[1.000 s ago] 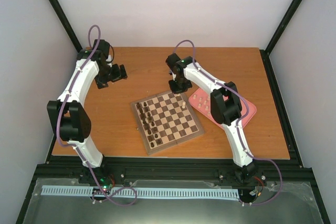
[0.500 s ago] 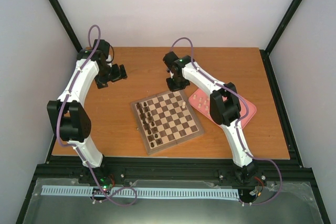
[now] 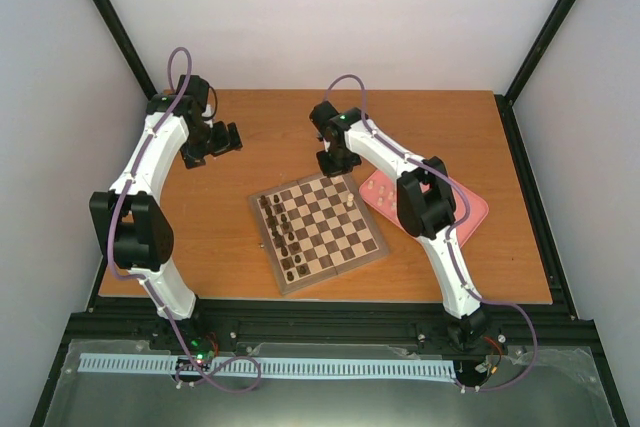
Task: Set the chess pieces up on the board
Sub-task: Place the chess piece on the chessboard, then pick up the chess piece from the storage box.
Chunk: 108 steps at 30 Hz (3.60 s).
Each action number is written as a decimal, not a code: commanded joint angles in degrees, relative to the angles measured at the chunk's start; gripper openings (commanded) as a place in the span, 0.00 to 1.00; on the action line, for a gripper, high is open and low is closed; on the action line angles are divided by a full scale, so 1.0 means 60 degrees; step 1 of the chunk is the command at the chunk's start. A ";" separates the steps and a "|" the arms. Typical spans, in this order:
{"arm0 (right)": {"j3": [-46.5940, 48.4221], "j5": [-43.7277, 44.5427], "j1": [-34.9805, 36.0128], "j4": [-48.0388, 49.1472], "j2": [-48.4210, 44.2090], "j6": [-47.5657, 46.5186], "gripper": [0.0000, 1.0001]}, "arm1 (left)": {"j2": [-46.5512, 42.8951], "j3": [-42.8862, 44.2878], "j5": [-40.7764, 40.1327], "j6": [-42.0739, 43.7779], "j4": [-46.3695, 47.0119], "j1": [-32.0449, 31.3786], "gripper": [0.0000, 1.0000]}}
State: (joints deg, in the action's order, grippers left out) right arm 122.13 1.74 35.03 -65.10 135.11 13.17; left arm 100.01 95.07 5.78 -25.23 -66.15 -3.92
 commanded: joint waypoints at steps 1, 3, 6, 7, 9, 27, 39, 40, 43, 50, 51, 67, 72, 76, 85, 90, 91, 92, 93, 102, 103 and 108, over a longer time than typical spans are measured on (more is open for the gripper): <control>0.0120 0.0154 0.0080 -0.0091 0.0238 0.0139 0.04 | -0.0008 0.0108 0.0008 0.0143 0.0099 -0.0054 1.00; 0.0066 0.0218 0.0080 -0.0100 0.0257 0.0152 0.06 | -0.0011 0.0095 0.0004 0.0148 0.0097 -0.0061 1.00; 0.0072 0.0261 0.0080 -0.0063 0.0291 0.0145 0.08 | -0.0006 0.0078 -0.0010 0.0161 0.0094 -0.0062 1.00; 0.0079 0.0259 0.0080 -0.0079 0.0286 0.0152 0.08 | -0.0001 0.0078 -0.0008 0.0162 0.0086 -0.0062 1.00; 0.0055 0.0238 0.0080 -0.0073 0.0257 0.0122 0.15 | -0.0003 0.0078 -0.0003 0.0157 0.0080 -0.0060 1.00; 0.0732 0.0128 0.0082 0.0038 -0.0881 -0.0567 0.64 | -0.0115 0.0056 -0.0069 0.0163 0.0083 -0.0060 1.00; -0.2052 0.1158 -0.3012 0.0282 -0.3119 0.0946 0.66 | -0.0003 0.0107 0.0040 0.0175 0.0100 -0.0052 1.00; -0.2426 0.1259 -0.3305 0.0368 -0.3259 0.1078 0.65 | 0.0003 0.0098 0.0055 0.0177 0.0110 -0.0061 1.00; -0.3399 0.1495 -0.4125 0.0554 -0.3470 0.1249 0.63 | 0.0012 0.0058 0.0047 0.0185 0.0125 -0.0063 1.00; -0.4594 0.0771 -0.4872 0.1127 -0.3266 0.1281 0.58 | 0.0067 0.0003 0.0045 0.0163 0.0148 -0.0061 1.00; -0.4642 0.0759 -0.4902 0.1146 -0.3216 0.1321 0.58 | 0.0080 0.0005 0.0040 0.0163 0.0142 -0.0058 1.00; -0.4059 0.0385 -0.5222 0.1404 -0.2059 0.1217 0.47 | 0.0232 0.0038 -0.0033 0.0075 0.0112 -0.0050 1.00; -0.3741 0.0384 -0.5251 0.1320 -0.1831 0.1202 0.45 | 0.0311 0.0077 -0.0035 0.0038 0.0112 -0.0052 1.00; -0.3664 0.0402 -0.5288 0.1250 -0.1724 0.1159 0.43 | 0.0360 0.0107 -0.0048 0.0005 0.0126 -0.0062 1.00; -0.3697 0.0428 -0.5351 0.1200 -0.1659 0.1130 0.37 | 0.0491 0.0207 0.0014 0.0027 0.0081 -0.0056 1.00; -0.3697 0.0415 -0.5383 0.1206 -0.1695 0.1163 0.22 | 0.0555 0.0294 0.0034 0.0044 0.0075 -0.0053 1.00; -0.3699 0.0414 -0.5383 0.1203 -0.1709 0.1164 0.19 | 0.0575 0.0309 0.0033 0.0045 0.0078 -0.0061 1.00; -0.3688 0.0417 -0.5387 0.1192 -0.1724 0.1168 0.16 | 0.0594 0.0321 0.0042 0.0045 0.0082 -0.0064 1.00; -0.3694 0.0418 -0.5397 0.1172 -0.1738 0.1183 0.09 | 0.0600 0.0338 0.0047 0.0040 0.0083 -0.0064 1.00; -0.4172 0.0428 -0.5215 0.0969 -0.3100 0.1341 0.03 | 0.0437 0.0329 0.0033 0.0104 0.0050 -0.0059 1.00; -0.4159 0.0472 -0.5068 0.0872 -0.3307 0.1316 0.03 | 0.0415 0.0304 0.0053 0.0104 0.0060 -0.0054 1.00; -0.3489 0.0548 -0.3743 0.0089 -0.3907 0.1298 0.03 | 0.0251 0.0137 0.0179 0.0090 0.0160 -0.0051 1.00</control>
State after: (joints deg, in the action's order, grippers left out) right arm 97.69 4.36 6.13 -60.75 115.94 20.47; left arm 103.02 95.09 5.87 -25.23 -65.78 -3.92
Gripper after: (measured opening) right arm 0.103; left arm 0.998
